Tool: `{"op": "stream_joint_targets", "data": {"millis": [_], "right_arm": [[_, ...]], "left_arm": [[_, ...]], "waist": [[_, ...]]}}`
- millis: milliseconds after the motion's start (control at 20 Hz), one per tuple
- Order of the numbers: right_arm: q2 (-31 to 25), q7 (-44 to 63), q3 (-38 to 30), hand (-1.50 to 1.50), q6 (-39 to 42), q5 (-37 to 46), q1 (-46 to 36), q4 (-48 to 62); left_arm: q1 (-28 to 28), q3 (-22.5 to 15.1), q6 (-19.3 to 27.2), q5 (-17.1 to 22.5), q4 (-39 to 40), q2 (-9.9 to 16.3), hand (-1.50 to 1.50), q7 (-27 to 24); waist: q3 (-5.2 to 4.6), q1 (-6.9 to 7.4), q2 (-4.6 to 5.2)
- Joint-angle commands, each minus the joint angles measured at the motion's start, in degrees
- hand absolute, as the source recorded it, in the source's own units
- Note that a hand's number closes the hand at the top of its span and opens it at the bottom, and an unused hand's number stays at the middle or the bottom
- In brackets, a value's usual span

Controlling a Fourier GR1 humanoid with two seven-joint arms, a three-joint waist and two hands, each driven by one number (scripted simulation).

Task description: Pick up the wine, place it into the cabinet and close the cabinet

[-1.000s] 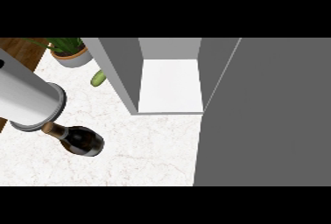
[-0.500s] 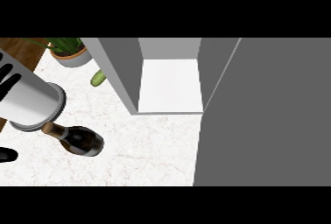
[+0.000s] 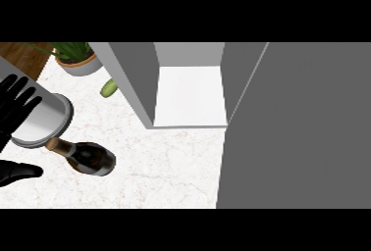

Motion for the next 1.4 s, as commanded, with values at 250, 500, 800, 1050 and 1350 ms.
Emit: {"op": "stream_joint_targets", "data": {"millis": [250,500,800,1050,1350], "right_arm": [[-1.7,4.6,1.2,-1.50,-0.2,-2.8,5.6,-16.0],[-2.4,7.3,-0.2,-1.50,-1.4,-2.5,3.6,-16.0],[-2.1,4.8,0.4,-1.50,-1.0,-2.5,4.6,-15.2],[-2.7,2.6,-0.9,-1.50,-0.2,-4.0,5.8,-13.6],[-2.4,3.1,0.2,-1.50,-0.3,-3.1,5.2,-14.3]], "left_arm": [[0.5,-1.9,-3.3,-5.3,10.3,-2.1,-1.50,-8.9],[1.0,-0.8,-5.5,-9.2,17.8,-0.9,-1.50,-16.3],[-1.2,-1.7,-5.0,-11.8,24.9,-1.6,-1.50,-20.1],[-2.6,-2.5,-6.5,-16.2,36.4,-1.6,-1.50,-29.0],[-3.3,-3.5,-7.5,-16.7,39.7,-2.7,-1.50,-31.8]], "waist": [[0.04,-0.70,-0.10],[-0.02,-0.37,0.00],[0.01,-0.27,0.01],[-0.01,-0.76,0.18],[0.00,-0.15,0.04]]}}
